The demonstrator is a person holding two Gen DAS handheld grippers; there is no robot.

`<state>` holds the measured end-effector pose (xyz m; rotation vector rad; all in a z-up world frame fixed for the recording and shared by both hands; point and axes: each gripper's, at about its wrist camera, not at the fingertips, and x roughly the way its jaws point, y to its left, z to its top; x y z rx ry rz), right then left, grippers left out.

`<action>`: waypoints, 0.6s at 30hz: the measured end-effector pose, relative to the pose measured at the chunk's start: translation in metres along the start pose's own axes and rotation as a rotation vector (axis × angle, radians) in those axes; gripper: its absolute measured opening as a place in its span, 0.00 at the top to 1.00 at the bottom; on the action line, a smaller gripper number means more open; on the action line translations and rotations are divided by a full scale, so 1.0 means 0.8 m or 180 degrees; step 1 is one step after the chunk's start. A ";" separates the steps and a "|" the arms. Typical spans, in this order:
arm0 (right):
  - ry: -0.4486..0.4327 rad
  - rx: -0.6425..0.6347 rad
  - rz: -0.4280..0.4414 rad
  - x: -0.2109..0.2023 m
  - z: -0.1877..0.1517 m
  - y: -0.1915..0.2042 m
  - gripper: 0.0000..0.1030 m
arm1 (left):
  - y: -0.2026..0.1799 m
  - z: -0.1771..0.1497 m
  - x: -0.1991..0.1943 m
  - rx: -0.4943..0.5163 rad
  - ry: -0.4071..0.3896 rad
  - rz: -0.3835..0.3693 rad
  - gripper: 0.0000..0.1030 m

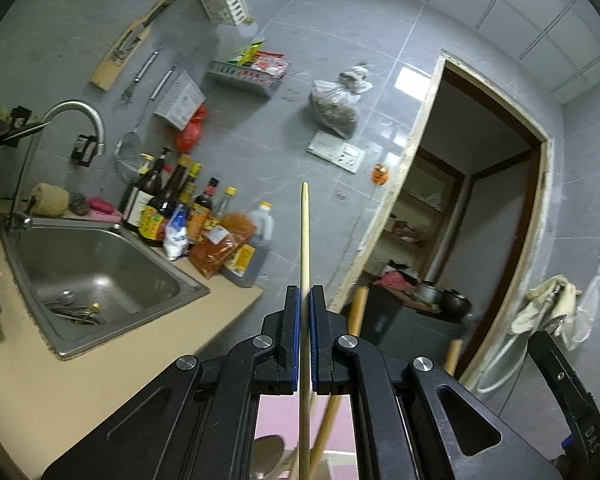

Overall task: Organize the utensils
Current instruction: 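Lift the spoon and chopstick with both tools and carry them over the basket, then lower the spoon and chopstick into the white basket and open both tools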

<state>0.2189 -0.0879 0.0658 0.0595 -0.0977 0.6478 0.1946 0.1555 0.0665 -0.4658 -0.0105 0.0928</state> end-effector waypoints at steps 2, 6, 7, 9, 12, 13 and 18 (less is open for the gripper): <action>0.0068 0.0044 0.0021 0.004 -0.009 -0.004 0.61 | -0.001 -0.008 0.001 0.0047 -0.0032 0.0063 0.98; 0.0176 0.0106 0.0052 0.011 -0.022 -0.009 0.61 | -0.001 -0.020 -0.001 0.0109 -0.0049 0.0101 0.98; 0.0199 0.0103 0.0058 0.012 -0.025 -0.008 0.61 | -0.002 -0.022 -0.001 0.0131 -0.0042 0.0103 0.98; 0.0240 0.0065 0.0066 0.013 -0.031 -0.005 0.61 | -0.005 -0.030 -0.003 0.0209 -0.0027 0.0115 0.98; 0.0273 0.0012 0.0060 0.013 -0.038 -0.001 0.61 | -0.010 -0.039 -0.007 0.0322 -0.0004 0.0113 0.98; 0.0283 -0.0015 0.0055 0.013 -0.039 0.000 0.60 | -0.011 -0.042 -0.008 0.0360 0.0005 0.0110 0.98; 0.0362 -0.0037 0.0049 0.016 -0.049 0.000 0.60 | -0.021 -0.058 -0.010 0.0533 0.0128 0.0086 0.98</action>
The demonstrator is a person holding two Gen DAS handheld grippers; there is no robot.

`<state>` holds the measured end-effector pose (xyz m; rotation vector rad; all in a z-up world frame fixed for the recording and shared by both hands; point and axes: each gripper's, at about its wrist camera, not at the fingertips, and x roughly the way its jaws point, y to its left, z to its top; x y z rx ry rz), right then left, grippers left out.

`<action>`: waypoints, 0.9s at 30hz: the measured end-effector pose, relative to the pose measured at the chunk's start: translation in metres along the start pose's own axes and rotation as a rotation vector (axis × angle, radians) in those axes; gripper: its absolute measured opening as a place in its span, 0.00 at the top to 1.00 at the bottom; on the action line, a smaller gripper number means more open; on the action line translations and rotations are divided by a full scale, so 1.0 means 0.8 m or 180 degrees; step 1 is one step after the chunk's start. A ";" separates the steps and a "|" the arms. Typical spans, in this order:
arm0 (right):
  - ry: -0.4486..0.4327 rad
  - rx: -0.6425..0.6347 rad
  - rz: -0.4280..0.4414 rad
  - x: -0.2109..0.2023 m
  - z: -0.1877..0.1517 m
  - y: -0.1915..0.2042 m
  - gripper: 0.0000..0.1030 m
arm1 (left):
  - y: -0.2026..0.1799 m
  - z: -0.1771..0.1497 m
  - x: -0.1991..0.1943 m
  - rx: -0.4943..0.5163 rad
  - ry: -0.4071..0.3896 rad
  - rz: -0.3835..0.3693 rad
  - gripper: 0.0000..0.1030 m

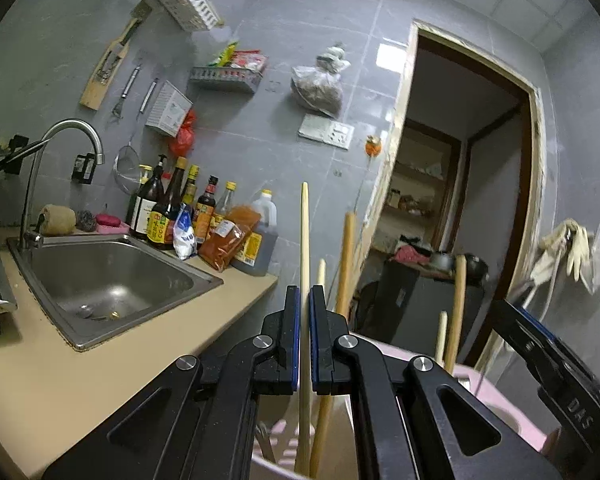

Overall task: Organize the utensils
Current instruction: 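Lower the spoon and chopstick into the white basket and open both tools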

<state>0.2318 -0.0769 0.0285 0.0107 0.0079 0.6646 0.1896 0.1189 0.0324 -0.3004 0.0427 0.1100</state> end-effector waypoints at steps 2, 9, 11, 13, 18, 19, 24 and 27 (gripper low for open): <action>0.0040 0.0001 0.0008 0.002 -0.003 0.000 0.60 | -0.004 -0.006 -0.001 0.0059 0.0041 -0.0005 0.98; 0.0147 -0.0020 0.0042 0.009 -0.010 0.002 0.59 | -0.011 -0.016 -0.003 0.0145 0.0164 -0.0034 0.97; 0.0122 -0.0028 0.0046 0.007 -0.010 0.003 0.56 | -0.009 -0.017 -0.004 0.0121 0.0195 -0.0061 0.97; 0.0094 -0.0019 0.0055 0.005 -0.009 0.003 0.56 | -0.007 -0.017 -0.007 0.0093 0.0194 -0.0064 0.97; 0.0051 0.0016 0.0040 0.002 -0.008 0.002 0.52 | -0.003 -0.013 -0.016 0.0036 0.0173 -0.0117 0.95; 0.0034 0.0021 0.0030 0.000 -0.007 0.001 0.48 | -0.003 -0.012 -0.017 0.0031 0.0170 -0.0126 0.94; -0.0038 0.0034 -0.0064 -0.009 0.002 0.000 0.40 | -0.004 -0.003 -0.027 -0.0002 0.0128 -0.0152 0.74; -0.0077 0.0062 -0.0172 -0.024 0.010 -0.008 0.29 | -0.008 0.002 -0.034 -0.0028 0.0079 -0.0191 0.61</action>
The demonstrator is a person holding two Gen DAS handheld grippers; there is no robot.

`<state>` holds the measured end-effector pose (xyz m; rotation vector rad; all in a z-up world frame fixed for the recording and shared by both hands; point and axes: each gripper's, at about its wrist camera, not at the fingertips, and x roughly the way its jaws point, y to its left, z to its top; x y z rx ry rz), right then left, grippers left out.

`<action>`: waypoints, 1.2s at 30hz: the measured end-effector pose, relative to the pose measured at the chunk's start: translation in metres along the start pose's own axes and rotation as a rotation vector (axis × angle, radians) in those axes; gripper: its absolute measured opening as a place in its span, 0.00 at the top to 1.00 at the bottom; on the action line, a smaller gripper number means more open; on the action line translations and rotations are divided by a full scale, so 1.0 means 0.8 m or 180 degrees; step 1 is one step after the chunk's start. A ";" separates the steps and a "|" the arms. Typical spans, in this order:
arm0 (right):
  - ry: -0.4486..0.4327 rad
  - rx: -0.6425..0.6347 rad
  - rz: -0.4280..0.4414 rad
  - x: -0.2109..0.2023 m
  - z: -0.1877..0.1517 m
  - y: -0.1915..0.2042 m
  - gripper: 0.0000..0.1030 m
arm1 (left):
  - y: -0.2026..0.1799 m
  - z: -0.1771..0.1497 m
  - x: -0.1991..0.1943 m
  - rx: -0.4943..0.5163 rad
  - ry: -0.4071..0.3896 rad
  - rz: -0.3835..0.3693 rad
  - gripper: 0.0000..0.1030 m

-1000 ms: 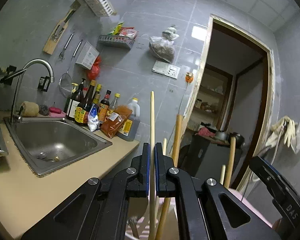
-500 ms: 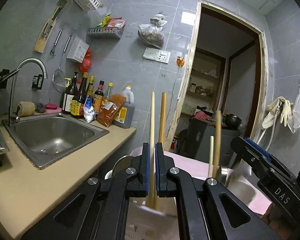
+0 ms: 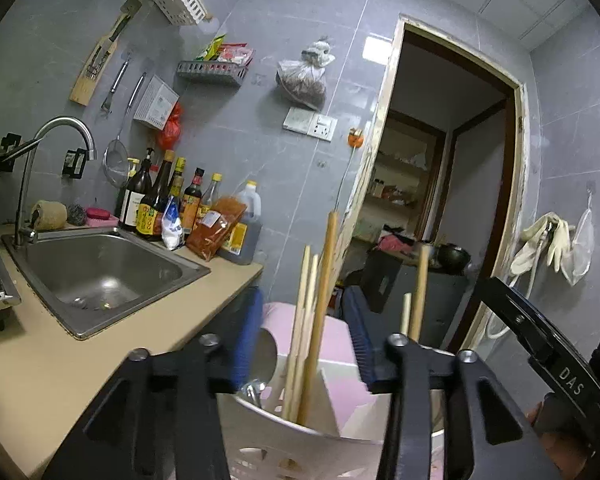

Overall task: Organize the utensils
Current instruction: 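Lower the spoon and chopstick into the white basket and open both tools, then move both tools back to the metal fork and last chopstick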

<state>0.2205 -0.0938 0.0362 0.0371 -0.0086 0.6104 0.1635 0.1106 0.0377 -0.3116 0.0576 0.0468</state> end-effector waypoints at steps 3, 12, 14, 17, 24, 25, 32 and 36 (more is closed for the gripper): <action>-0.0018 -0.0006 -0.0149 -0.018 0.008 -0.013 0.23 | -0.012 0.005 -0.006 0.0074 0.0015 -0.0061 0.56; 0.0087 -0.0110 -0.0659 -0.085 0.027 -0.074 0.00 | -0.069 0.002 -0.022 0.0303 0.0194 -0.0424 0.27; 0.0155 -0.0133 -0.0764 -0.101 0.028 -0.088 0.00 | -0.082 -0.003 -0.022 0.0313 0.0303 -0.0532 0.26; 0.0298 -0.0178 -0.0880 -0.120 0.025 -0.104 0.00 | -0.105 -0.015 -0.021 0.0366 0.0535 -0.0728 0.26; 0.0684 -0.0246 -0.1072 -0.158 0.001 -0.134 0.00 | -0.158 -0.051 -0.017 0.0649 0.1025 -0.1048 0.26; 0.0752 -0.0245 -0.1089 -0.163 -0.003 -0.138 0.00 | -0.165 -0.058 -0.017 0.0689 0.1101 -0.1081 0.26; 0.1277 -0.0228 -0.1114 -0.189 -0.043 -0.157 0.00 | -0.202 -0.096 0.002 0.0935 0.1625 -0.1195 0.26; 0.1609 -0.0181 -0.1019 -0.194 -0.066 -0.158 0.00 | -0.215 -0.114 0.017 0.0993 0.1951 -0.1234 0.26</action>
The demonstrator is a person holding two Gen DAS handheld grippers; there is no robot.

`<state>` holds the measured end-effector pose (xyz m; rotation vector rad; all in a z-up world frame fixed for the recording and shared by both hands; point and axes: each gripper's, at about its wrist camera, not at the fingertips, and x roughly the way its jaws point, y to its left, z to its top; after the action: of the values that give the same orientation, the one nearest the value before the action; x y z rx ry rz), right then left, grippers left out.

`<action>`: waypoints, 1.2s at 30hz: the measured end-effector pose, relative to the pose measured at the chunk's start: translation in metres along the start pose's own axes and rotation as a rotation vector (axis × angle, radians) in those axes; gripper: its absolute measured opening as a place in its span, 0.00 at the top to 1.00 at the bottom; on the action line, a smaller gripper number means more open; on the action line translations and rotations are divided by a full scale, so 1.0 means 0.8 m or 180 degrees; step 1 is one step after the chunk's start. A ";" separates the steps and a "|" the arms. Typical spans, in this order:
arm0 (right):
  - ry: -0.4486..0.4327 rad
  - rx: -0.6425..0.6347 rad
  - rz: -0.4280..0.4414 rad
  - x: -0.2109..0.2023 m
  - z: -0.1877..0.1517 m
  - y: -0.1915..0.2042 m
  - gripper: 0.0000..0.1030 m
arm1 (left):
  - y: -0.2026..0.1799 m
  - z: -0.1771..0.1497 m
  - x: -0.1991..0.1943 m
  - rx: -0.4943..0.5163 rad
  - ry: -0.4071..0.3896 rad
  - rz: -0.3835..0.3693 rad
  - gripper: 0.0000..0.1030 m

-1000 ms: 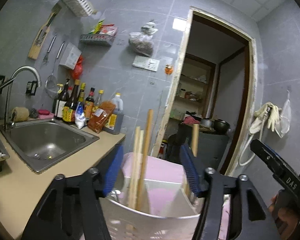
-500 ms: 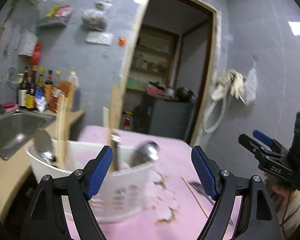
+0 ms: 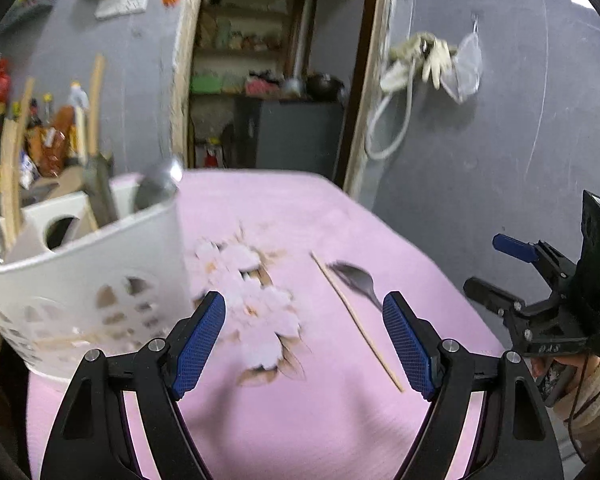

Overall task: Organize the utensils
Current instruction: 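Move both tools back to the metal fork and last chopstick, then close the right tool on the fork handle while the left tool grips the chopstick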

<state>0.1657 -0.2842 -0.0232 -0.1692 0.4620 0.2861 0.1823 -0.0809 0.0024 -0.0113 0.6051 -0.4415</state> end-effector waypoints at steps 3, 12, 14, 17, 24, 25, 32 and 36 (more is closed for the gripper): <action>0.0235 0.0007 0.0139 0.009 -0.010 0.002 0.00 | -0.001 0.001 0.017 0.0000 0.0231 -0.0050 0.26; 0.0852 -0.0160 0.0419 0.044 -0.030 0.029 0.30 | -0.001 0.005 0.065 -0.0032 0.0733 -0.0161 0.33; 0.0954 -0.0223 0.0476 0.051 -0.031 0.035 0.36 | -0.001 0.007 0.074 -0.0024 0.0791 -0.0186 0.39; 0.1042 -0.0304 0.0493 0.057 -0.034 0.042 0.40 | 0.001 0.008 0.085 -0.0077 0.0893 -0.0261 0.48; 0.1051 -0.0320 0.0363 0.066 -0.029 0.041 0.74 | 0.007 0.009 0.120 -0.0293 0.1168 -0.0480 0.66; 0.1045 -0.0281 0.0339 0.065 -0.029 0.037 0.83 | 0.006 0.009 0.124 -0.0320 0.1201 -0.0500 0.68; 0.1017 -0.0061 0.0303 0.063 -0.028 0.014 0.91 | 0.002 0.028 0.156 -0.0439 0.1267 -0.0433 0.79; 0.1013 -0.0025 0.0264 0.060 -0.028 0.010 0.91 | 0.004 0.034 0.169 -0.0461 0.1303 -0.0291 0.87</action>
<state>0.1952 -0.2703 -0.0659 -0.2045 0.7847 0.3442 0.2974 -0.1361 -0.0494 -0.0884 1.0420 -0.4920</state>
